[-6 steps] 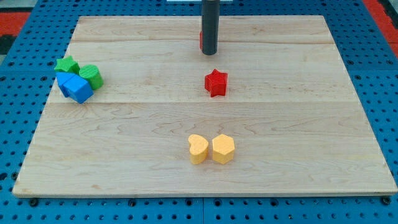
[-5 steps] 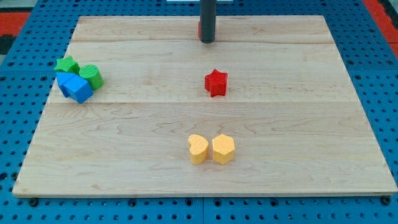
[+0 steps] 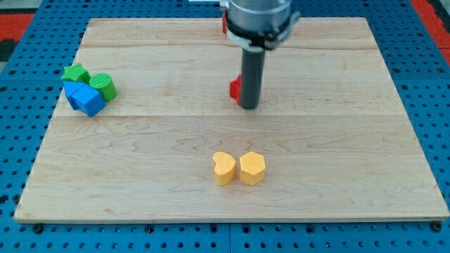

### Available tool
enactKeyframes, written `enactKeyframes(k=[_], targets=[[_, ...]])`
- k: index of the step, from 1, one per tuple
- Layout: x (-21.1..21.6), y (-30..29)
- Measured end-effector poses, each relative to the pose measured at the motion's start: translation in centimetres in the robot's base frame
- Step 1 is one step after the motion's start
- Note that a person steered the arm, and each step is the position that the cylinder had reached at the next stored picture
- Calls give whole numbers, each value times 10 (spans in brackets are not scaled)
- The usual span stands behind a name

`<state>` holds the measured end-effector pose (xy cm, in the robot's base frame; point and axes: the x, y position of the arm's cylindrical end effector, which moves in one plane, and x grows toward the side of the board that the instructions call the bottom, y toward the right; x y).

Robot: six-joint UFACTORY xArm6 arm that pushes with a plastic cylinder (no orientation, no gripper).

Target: Move the red star towards the top center

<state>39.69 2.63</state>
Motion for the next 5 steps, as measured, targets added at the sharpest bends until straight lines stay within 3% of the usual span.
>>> enactKeyframes(k=[3, 4, 5], targets=[[-117, -29], [-122, -22], [6, 48]])
